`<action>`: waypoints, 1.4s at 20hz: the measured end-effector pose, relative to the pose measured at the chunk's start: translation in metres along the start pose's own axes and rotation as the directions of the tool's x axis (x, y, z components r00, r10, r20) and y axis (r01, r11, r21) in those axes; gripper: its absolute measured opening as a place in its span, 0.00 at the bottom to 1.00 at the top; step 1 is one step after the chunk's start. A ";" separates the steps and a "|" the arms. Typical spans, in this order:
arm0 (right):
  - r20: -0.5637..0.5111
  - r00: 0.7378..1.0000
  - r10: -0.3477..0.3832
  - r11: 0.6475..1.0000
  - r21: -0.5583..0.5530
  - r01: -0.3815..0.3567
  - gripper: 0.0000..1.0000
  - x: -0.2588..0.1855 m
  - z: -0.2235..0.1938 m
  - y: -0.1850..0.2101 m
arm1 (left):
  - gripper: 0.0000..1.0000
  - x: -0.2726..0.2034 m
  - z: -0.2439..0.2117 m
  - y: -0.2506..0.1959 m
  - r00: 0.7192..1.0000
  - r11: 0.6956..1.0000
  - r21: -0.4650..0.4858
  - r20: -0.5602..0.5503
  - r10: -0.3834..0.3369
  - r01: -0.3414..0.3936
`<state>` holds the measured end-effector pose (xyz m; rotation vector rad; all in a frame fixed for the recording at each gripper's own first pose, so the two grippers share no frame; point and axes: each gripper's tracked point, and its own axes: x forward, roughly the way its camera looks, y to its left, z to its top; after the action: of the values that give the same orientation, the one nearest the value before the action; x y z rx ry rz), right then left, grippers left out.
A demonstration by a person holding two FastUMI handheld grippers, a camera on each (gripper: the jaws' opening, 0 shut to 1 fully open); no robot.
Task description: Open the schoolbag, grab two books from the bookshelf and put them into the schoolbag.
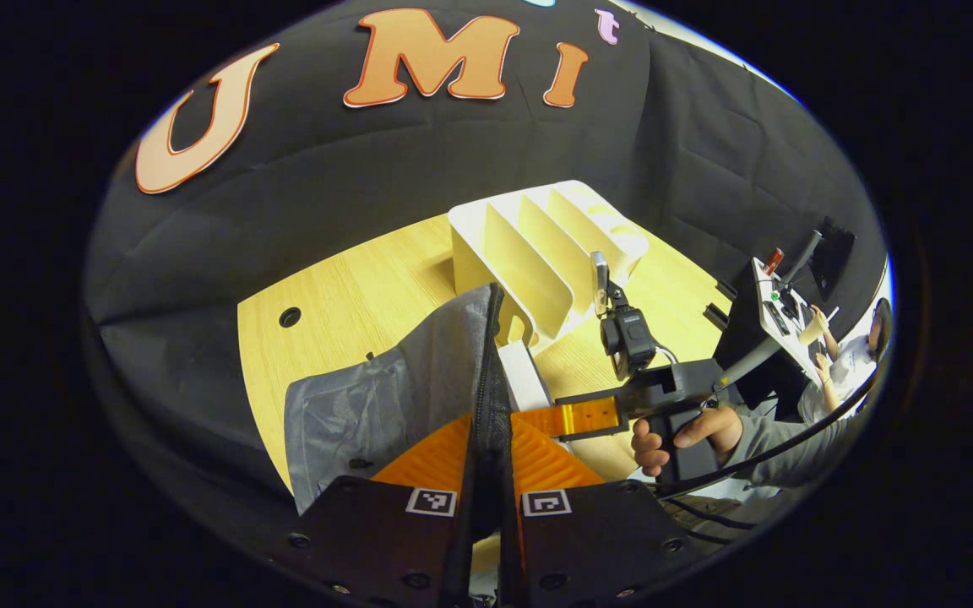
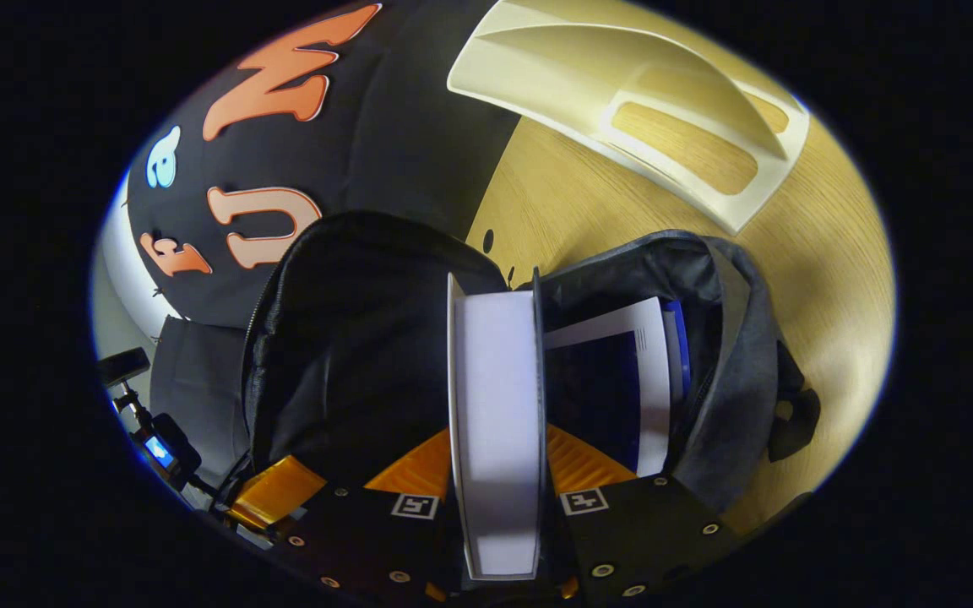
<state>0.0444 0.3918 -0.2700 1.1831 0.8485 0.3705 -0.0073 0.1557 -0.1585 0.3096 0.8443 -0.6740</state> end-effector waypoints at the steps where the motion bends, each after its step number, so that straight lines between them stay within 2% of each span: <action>1: -0.008 1.000 -0.006 1.000 -0.001 0.006 0.37 0.004 -0.001 -0.002 | 0.14 -0.001 0.001 -0.002 1.000 1.000 -0.005 0.004 -0.002 0.002; 2: -0.017 1.000 -0.024 1.000 -0.003 0.024 0.37 0.009 -0.003 -0.006 | 0.14 -0.001 0.000 -0.003 1.000 1.000 -0.012 0.008 -0.002 0.003; 3: -0.029 0.999 -0.038 0.999 -0.003 0.038 0.48 0.013 -0.005 -0.009 | 0.14 -0.001 0.000 -0.004 1.000 1.000 -0.017 0.011 -0.005 0.006; 4: -0.037 0.998 -0.043 0.999 0.008 0.044 0.37 0.014 -0.007 -0.009 | 0.14 0.000 0.001 -0.004 1.000 1.000 -0.028 0.017 -0.006 0.006; 6: -0.050 0.996 -0.077 0.997 0.004 0.077 0.39 0.012 -0.008 -0.009 | 0.14 -0.001 0.001 0.000 0.999 0.998 -0.062 0.036 -0.022 0.024; 8: -0.060 0.985 -0.162 0.986 -0.040 0.160 0.44 0.006 -0.012 -0.019 | 0.14 0.001 0.002 0.003 0.998 0.994 -0.097 0.049 -0.036 0.041; 10: -0.058 0.969 -0.240 0.967 -0.103 0.234 0.58 -0.002 -0.007 -0.035 | 0.14 0.001 0.000 0.012 0.997 0.990 -0.132 0.063 -0.035 0.043; 11: -0.064 0.966 -0.251 0.963 -0.114 0.243 0.55 -0.007 -0.008 -0.035 | 0.14 -0.001 -0.001 0.017 0.997 0.988 -0.149 0.068 -0.029 0.039; 12: -0.068 0.960 -0.271 0.958 -0.113 0.263 0.77 -0.011 -0.007 -0.036 | 0.14 -0.002 -0.002 0.020 0.997 0.986 -0.166 0.074 -0.017 0.029; 13: -0.069 0.958 -0.279 0.955 -0.123 0.270 0.86 -0.018 -0.006 -0.035 | 0.14 -0.003 -0.003 0.022 0.997 0.983 -0.181 0.078 -0.010 0.024; 15: -0.054 0.951 -0.305 0.940 -0.179 0.291 0.93 -0.032 0.000 -0.034 | 0.14 -0.005 -0.004 0.021 0.997 0.979 -0.202 0.078 0.009 0.007; 19: -0.037 0.942 -0.334 0.916 -0.247 0.316 0.96 -0.068 0.022 -0.030 | 0.14 0.001 -0.003 0.023 0.994 0.968 -0.239 0.061 0.092 -0.075; 24: 0.015 0.956 -0.294 0.912 -0.296 0.285 0.97 -0.117 0.057 -0.005 | 0.14 0.001 -0.005 0.015 0.985 0.939 -0.312 0.050 0.166 -0.143; 28: 0.077 0.954 -0.291 0.884 -0.360 0.299 0.97 -0.155 0.091 0.011 | 0.14 0.009 -0.008 0.008 0.974 0.915 -0.347 0.023 0.228 -0.206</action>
<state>0.0135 0.2337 -0.1890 0.6936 0.8812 0.2517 -0.0025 0.1614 -0.1707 0.0638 0.8364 -0.3182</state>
